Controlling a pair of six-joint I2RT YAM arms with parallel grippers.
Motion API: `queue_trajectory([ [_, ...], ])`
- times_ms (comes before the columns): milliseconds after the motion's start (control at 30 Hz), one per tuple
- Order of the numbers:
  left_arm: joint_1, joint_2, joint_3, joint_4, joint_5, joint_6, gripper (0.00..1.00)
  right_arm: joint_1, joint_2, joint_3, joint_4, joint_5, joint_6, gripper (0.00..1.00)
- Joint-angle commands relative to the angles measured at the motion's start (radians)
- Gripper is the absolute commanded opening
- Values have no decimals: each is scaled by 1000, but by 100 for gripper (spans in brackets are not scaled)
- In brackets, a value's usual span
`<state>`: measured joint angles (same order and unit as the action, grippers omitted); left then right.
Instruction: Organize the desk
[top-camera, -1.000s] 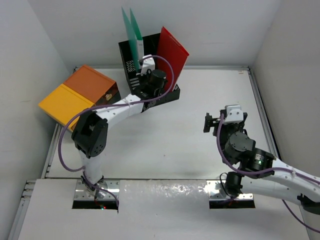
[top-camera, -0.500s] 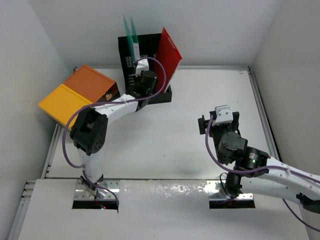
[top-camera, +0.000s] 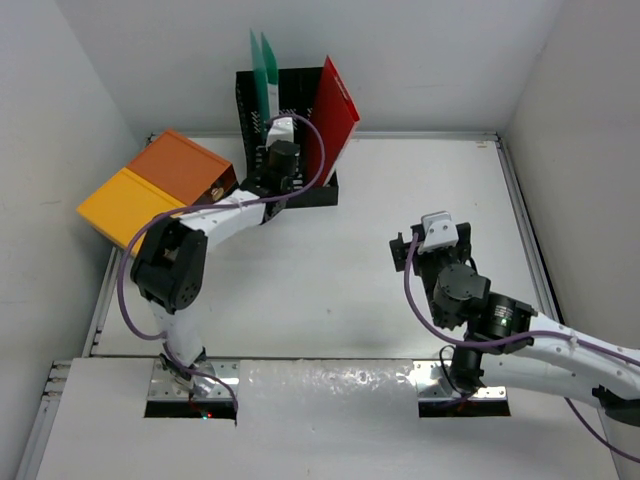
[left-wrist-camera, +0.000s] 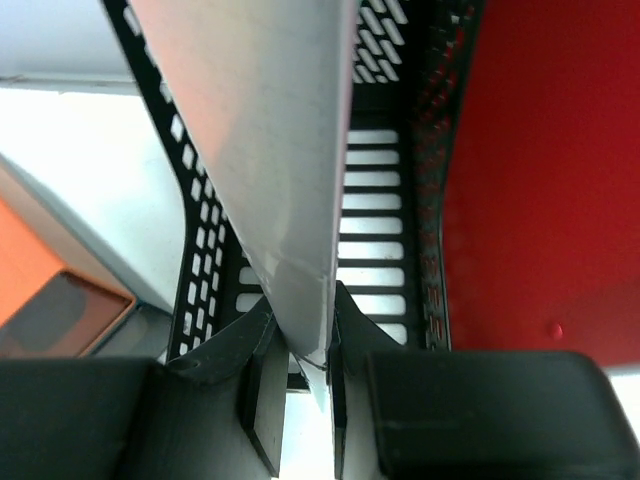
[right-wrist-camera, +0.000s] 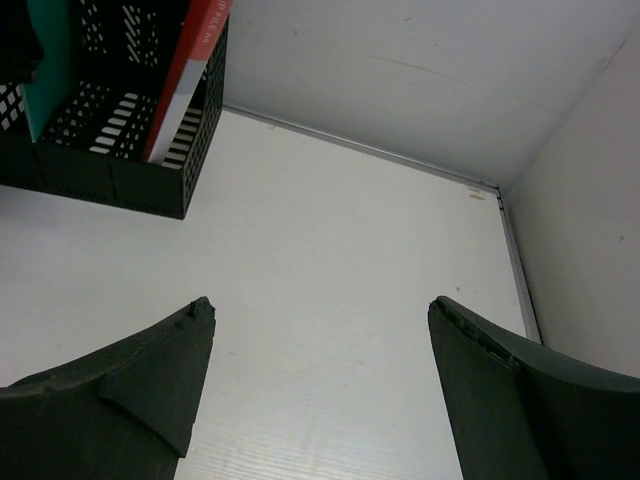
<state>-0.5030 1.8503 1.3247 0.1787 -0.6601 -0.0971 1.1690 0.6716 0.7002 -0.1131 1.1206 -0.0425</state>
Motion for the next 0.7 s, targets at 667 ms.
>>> queue_trajectory([
  [667,196,-97,-39,31,520,149,0,3,347,140,-42,-246,86,85],
])
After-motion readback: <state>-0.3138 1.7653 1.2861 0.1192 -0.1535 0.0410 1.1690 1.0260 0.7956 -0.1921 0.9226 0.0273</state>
